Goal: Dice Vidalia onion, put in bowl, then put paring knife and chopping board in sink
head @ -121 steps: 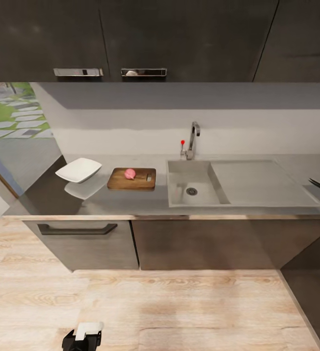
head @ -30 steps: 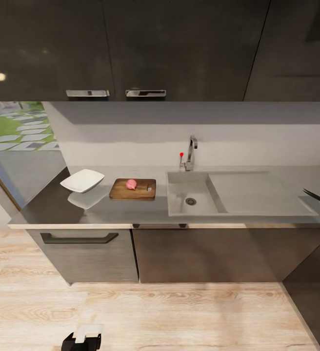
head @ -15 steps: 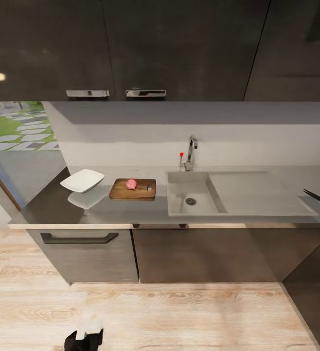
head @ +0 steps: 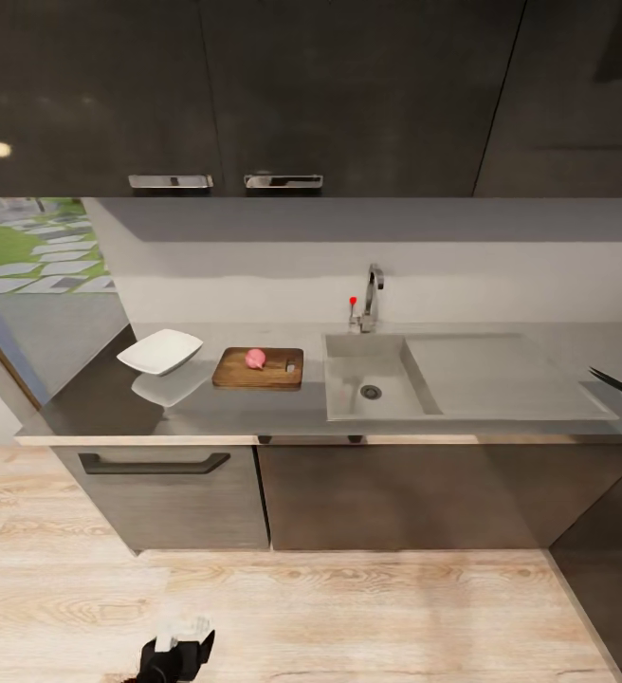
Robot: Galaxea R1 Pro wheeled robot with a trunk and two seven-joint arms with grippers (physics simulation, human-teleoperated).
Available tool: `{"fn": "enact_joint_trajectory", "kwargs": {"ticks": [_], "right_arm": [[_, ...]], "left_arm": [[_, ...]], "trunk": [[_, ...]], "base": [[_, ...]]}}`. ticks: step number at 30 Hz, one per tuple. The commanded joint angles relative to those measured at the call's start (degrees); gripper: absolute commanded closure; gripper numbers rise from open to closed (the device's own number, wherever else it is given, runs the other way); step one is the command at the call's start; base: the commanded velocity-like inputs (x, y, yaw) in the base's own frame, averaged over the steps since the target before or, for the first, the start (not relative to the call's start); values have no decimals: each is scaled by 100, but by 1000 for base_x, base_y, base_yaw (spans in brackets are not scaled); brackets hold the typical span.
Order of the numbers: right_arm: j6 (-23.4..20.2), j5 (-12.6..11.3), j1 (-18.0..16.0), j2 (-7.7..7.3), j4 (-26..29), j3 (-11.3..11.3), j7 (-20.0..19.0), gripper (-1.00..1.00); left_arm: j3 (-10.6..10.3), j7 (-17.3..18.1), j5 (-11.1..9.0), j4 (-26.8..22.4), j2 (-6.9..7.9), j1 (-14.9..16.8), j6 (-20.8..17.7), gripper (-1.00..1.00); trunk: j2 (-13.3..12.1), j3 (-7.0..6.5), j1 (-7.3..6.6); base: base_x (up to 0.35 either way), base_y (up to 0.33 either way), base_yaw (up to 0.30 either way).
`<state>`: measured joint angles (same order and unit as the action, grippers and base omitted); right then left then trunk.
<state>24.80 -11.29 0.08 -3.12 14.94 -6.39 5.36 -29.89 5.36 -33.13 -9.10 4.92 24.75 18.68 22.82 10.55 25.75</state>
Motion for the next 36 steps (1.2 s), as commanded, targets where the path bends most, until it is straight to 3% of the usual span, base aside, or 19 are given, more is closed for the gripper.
{"fn": "enact_joint_trajectory", "kwargs": {"ticks": [1,3,4,5,6,8,10,11,12,14,17,22,26,30,31,32,36], "right_arm": [[7,-40,1,-4,9,-52,34,-100],[7,-40,1,-4,9,-52,35,-100],[7,-40,1,-4,9,-50,35,-100],[7,-40,1,-4,12,-48,35,-100],[7,-40,1,-4,13,-48,35,-100],[7,-40,1,-4,11,-48,33,-100],[7,-40,1,-4,10,-48,30,-100],[7,-40,1,-4,11,-48,33,-100],[7,-40,1,-4,10,-48,34,-100],[7,-40,1,-4,9,-48,35,-100],[7,-40,1,-4,9,-49,32,-100],[7,-40,1,-4,9,-49,35,-100],[7,-40,1,-4,9,-51,35,-100],[7,-40,1,-4,9,-49,35,-100],[7,-40,1,-4,9,-52,35,-100],[5,-40,1,-4,9,-54,35,-100],[6,-40,1,-4,9,-51,33,-100]], "left_arm": [[122,36,88,-124,-15,-50,15,-100],[459,40,237,-377,-29,-169,14,-100],[767,43,340,-558,-38,-262,12,-100],[1584,49,888,-1039,-121,-544,9,-100],[1752,50,1077,-1136,-158,-601,8,-100],[2675,44,2308,-1524,-373,-842,-18,-100],[3027,41,2847,-1703,-477,-956,-34,-100],[3417,32,3475,-2046,-641,-1160,-53,-100],[3513,27,3632,-2193,-687,-1259,-58,-100],[3628,17,3819,-2578,-756,-1505,-67,-100],[3665,6,3879,-2928,-783,-1708,-111,-100],[3681,10,3903,-3570,-816,-2046,-497,-100],[3683,13,3907,-4335,-870,-2609,-763,-100],[3673,-29,3907,-4676,-931,-2984,-767,-100],[3671,-62,3895,-4713,-907,-3026,-757,-100],[3668,-94,3864,-4675,-762,-3069,-793,-100],[3667,-102,3755,-4477,-639,-3092,-811,-100]], "trunk": [[10,10,3],[10,10,3],[10,10,3],[10,10,3],[10,10,3],[10,10,3],[10,10,3],[10,10,3],[10,10,3],[10,10,3],[10,10,3],[10,10,3],[10,10,3],[10,10,3],[10,10,3],[10,10,3],[10,10,3]], "base": [[0,0,0],[0,0,0],[0,0,0],[0,0,0],[0,0,0],[0,0,0],[0,0,0],[0,0,0],[0,0,0],[0,0,0],[0,0,0],[0,0,0],[0,0,0],[0,0,0],[0,0,0],[0,0,0],[0,0,0]]}}
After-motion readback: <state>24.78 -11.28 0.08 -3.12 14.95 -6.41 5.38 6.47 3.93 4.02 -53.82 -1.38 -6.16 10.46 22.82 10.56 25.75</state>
